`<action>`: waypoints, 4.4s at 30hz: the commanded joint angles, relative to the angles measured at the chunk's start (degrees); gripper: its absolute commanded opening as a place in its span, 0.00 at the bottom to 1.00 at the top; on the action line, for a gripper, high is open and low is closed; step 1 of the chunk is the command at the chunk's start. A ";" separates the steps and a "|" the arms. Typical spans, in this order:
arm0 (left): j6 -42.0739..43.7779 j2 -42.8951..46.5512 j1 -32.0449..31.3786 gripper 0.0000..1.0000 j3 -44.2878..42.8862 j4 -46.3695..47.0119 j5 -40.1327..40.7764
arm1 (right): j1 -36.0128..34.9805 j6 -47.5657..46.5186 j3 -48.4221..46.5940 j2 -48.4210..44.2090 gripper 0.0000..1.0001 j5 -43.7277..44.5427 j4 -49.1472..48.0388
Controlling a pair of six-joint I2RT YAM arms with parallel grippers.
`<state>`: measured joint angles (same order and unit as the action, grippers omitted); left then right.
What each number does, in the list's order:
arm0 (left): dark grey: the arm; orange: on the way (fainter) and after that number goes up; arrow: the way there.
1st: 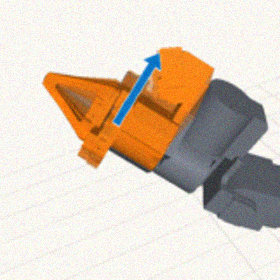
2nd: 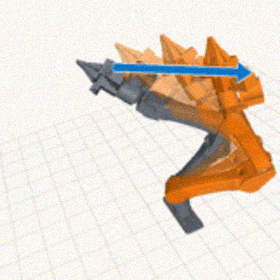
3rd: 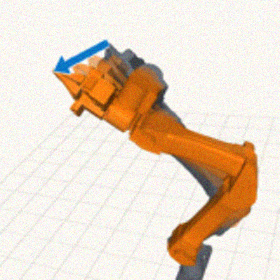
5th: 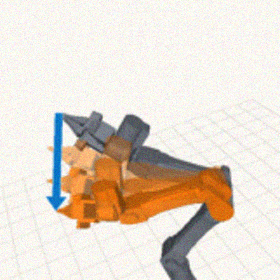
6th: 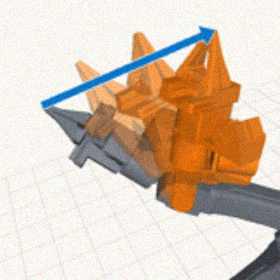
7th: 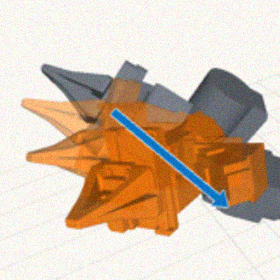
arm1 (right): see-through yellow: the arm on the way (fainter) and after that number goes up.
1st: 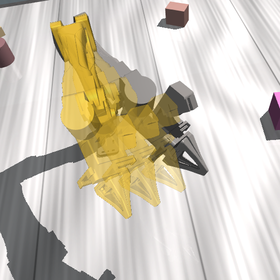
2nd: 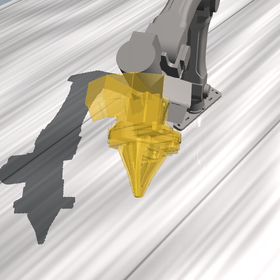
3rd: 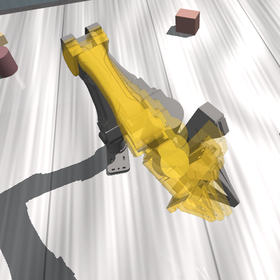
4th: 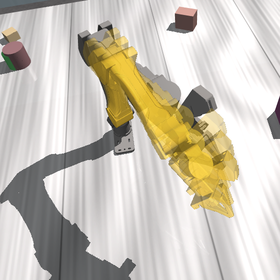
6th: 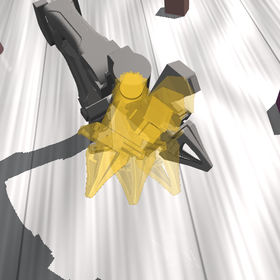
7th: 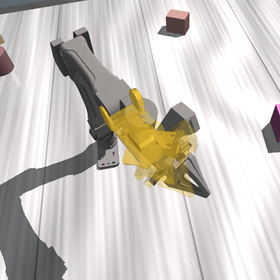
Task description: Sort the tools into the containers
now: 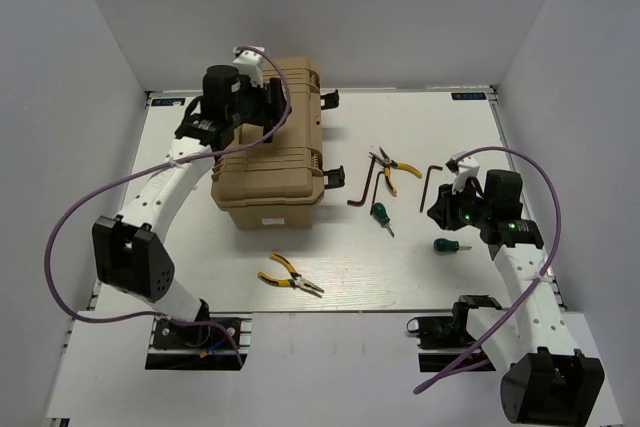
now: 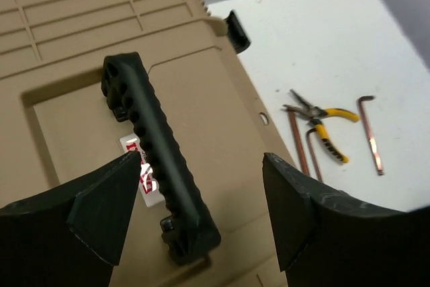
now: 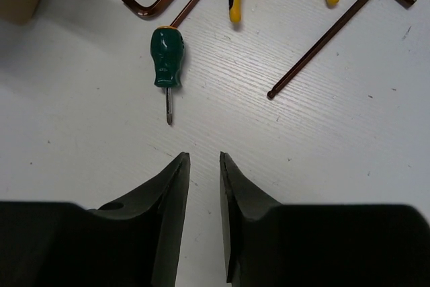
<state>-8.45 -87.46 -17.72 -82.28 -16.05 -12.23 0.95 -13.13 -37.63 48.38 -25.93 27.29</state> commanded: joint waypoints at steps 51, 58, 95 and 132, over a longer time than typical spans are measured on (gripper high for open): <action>-11.15 -11.42 -8.74 0.00 -26.79 -13.65 17.68 | -24.06 32.55 -35.32 55.07 0.48 -23.91 -15.70; -11.68 -10.89 -8.21 0.00 -28.45 -14.26 18.90 | -24.15 30.00 -36.90 56.13 0.00 -23.02 -10.16; -6.32 9.85 17.71 0.18 -11.16 -22.09 31.30 | -17.21 26.40 -39.10 53.66 0.00 -13.44 -3.73; -17.66 27.69 25.37 1.00 -16.07 -23.86 14.10 | -18.96 31.05 -36.29 53.92 0.00 -19.86 -8.57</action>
<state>-25.56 -63.07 8.36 -95.77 -43.81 12.80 -17.10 18.94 -75.09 102.98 -43.86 18.79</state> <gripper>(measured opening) 0.987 0.317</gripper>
